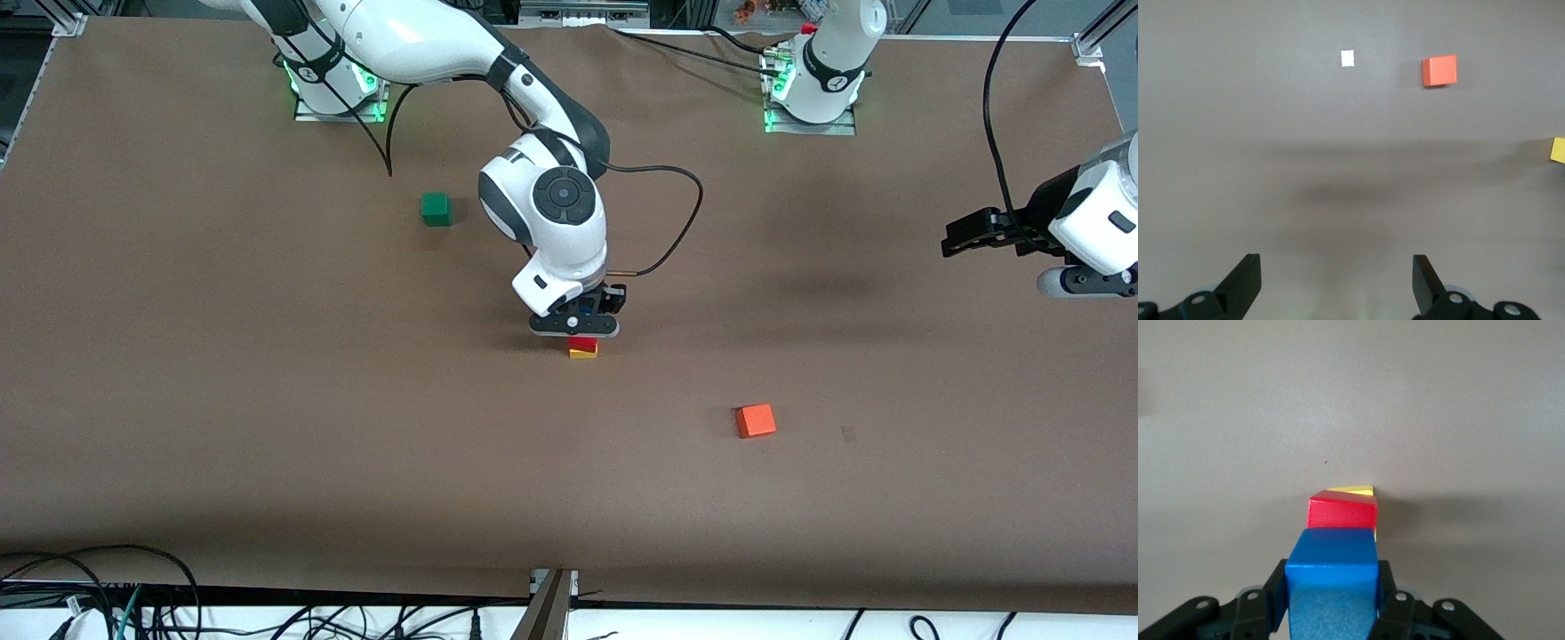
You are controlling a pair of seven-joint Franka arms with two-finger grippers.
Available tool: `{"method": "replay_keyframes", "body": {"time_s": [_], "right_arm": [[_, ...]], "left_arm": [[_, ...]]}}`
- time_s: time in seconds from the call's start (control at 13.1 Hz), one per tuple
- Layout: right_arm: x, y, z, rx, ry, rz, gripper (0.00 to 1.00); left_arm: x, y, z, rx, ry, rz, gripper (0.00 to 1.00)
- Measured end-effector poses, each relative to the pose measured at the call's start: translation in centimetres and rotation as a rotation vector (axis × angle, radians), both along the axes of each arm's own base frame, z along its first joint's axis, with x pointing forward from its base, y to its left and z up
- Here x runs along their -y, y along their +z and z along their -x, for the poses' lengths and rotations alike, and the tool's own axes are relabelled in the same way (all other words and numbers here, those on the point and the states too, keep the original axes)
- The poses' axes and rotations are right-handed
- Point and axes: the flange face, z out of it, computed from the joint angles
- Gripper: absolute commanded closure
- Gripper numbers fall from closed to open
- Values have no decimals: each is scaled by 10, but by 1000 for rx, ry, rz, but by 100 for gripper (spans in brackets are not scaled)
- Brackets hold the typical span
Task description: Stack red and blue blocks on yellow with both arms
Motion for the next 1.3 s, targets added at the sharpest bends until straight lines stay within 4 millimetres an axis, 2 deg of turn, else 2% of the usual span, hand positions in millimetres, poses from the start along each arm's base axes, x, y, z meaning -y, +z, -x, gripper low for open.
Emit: {"method": "replay_keyframes", "body": {"time_s": [0.08, 0.15, 0.23, 0.69, 0.84, 0.99, 1.07, 1.15, 1.3], "right_arm": [[0, 0, 0, 1, 0, 1, 36], [0, 0, 0, 1, 0, 2, 23], [1, 0, -1, 2, 0, 3, 0], [4, 3, -5, 10, -10, 5, 0], [7, 15, -10, 14, -32, 7, 0], [22, 56, -22, 30, -66, 14, 0], [41, 87, -32, 41, -95, 13, 0], [68, 121, -45, 48, -135, 7, 0], [139, 180, -71, 27, -203, -15, 0]], "left_arm": [[-1, 0, 0, 0, 0, 0, 0], [-1, 0, 0, 0, 0, 0, 0], [-1, 0, 0, 1, -2, 0, 0], [-1, 0, 0, 1, -4, 1, 0], [-1, 0, 0, 2, -4, 1, 0], [-1, 0, 0, 2, -4, 1, 0], [-1, 0, 0, 2, -4, 1, 0], [-1, 0, 0, 2, -4, 1, 0], [-2, 0, 0, 2, -4, 1, 0]]}}
